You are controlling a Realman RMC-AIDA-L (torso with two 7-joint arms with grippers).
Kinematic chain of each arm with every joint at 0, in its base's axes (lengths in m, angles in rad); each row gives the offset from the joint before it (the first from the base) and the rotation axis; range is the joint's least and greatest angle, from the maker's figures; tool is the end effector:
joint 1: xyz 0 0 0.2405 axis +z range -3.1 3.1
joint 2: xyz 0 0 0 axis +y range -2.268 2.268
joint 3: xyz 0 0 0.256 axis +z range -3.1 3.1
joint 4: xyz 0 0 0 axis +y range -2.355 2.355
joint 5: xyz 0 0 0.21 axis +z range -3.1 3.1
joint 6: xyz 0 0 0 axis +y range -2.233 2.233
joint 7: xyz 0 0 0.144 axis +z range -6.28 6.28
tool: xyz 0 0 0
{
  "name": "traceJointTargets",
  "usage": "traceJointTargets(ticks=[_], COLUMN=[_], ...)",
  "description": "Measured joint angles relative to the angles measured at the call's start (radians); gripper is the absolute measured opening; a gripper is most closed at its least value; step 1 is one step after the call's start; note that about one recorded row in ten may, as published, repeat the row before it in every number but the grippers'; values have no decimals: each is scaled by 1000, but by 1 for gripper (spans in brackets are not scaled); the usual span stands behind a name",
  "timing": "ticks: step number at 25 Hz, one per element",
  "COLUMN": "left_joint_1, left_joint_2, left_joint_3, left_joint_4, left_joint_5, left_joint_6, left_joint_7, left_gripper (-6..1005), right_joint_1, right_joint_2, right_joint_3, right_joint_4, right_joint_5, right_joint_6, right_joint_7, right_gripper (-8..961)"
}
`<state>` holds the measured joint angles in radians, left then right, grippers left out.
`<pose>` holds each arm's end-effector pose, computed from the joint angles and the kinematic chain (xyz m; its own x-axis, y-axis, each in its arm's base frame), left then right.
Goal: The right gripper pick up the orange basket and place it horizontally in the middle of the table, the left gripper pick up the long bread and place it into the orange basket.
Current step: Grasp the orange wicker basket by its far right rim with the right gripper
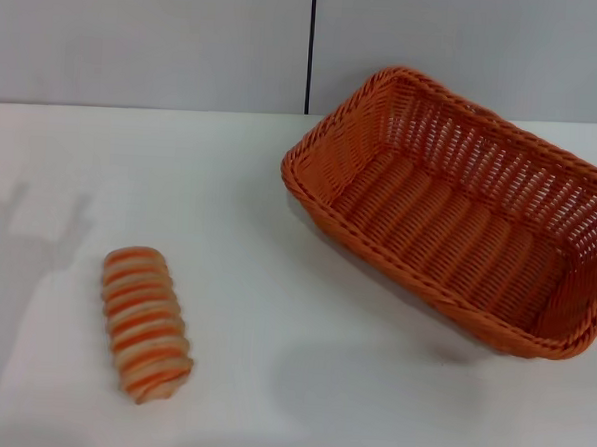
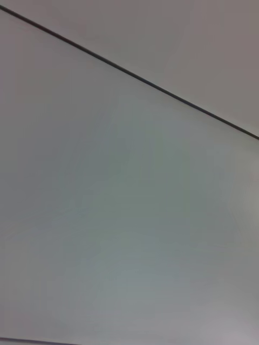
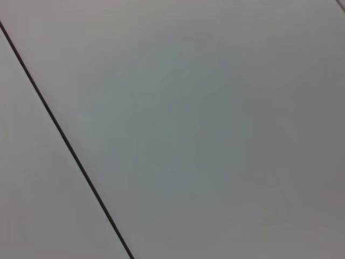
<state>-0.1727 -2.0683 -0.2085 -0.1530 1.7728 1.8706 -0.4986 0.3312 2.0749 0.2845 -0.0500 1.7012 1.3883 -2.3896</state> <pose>-0.3256 0.2017 0.0205 0.3198 -0.3478 0.8814 0.8514 -0.3028 -0.4284 0.3967 0.2699 0.0633 0.2821 0.2490 -0.9265 -0.9586 0.1114 -0.2620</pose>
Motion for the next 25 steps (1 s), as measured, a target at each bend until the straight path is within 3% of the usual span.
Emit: traceJointTargets(ticks=[9,15,25], left_joint_1=[-28,-40,-46], left_joint_2=[0,1,2], left_joint_3=[-10,-11,3], left_joint_4=[0,0,7], left_joint_5=[1,3,6], left_joint_6=[16,14,-11], left_joint_7=[38,-45,-66], left_gripper=[860,860,860], right_joint_1=[13,6,-21], right_joint_2=[-1,-1,-4], right_joint_3=[-11,-36,-290], right_joint_4=[-11,-28,-176], right_joint_5=[-10,-17,-21], right_joint_6=[14,25,111], right_joint_7=[7,16,37], right_gripper=[587,584,577])
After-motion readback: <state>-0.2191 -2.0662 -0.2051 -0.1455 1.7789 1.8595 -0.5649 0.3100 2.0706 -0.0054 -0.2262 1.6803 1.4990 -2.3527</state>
